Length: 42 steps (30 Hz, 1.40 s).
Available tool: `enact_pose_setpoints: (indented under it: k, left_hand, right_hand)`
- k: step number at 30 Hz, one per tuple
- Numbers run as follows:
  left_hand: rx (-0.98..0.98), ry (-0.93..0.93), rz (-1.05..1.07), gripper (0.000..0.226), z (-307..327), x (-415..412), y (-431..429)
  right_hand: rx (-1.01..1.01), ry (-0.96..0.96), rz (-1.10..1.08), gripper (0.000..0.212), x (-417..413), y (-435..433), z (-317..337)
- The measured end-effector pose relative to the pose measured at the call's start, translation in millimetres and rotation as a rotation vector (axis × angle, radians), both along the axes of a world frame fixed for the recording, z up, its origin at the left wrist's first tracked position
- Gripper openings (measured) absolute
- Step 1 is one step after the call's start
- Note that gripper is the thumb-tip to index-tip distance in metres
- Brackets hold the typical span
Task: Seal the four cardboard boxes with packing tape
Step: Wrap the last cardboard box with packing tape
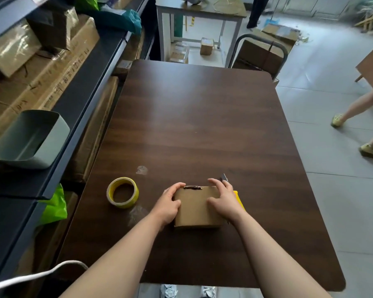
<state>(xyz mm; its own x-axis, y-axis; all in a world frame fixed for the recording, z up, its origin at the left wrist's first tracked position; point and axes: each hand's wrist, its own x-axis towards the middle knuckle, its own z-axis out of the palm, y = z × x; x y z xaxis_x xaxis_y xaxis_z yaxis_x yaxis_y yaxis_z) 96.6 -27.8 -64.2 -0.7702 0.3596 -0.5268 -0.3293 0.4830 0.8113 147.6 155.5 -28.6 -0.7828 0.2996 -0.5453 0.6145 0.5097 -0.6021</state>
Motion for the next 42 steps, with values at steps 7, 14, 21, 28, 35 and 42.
enact_pose_setpoints:
  k: [7,14,21,28,35,42]
  left_hand:
    - [0.060,-0.094,0.151,0.047,-2,7,15]
    - [0.063,-0.082,0.346,0.017,-17,0,32]
    - [0.008,-0.037,0.260,0.017,-24,-3,29]
    - [0.026,-0.077,0.271,0.007,-23,-3,28]
    - [0.013,-0.094,0.289,0.027,-18,-1,31]
    - [-0.026,-0.076,0.239,0.022,-15,-2,29]
  right_hand:
    - [-0.183,-0.032,-0.345,0.032,-29,-2,-16]
    - [-0.234,0.060,-0.337,0.024,-21,0,-24]
    - [-0.230,0.088,-0.279,0.018,-23,6,-29]
    - [-0.193,0.125,-0.285,0.023,-22,3,-40]
    - [-0.114,0.121,-0.285,0.035,-23,-3,-32]
    - [-0.138,0.113,-0.231,0.024,-21,-1,-26]
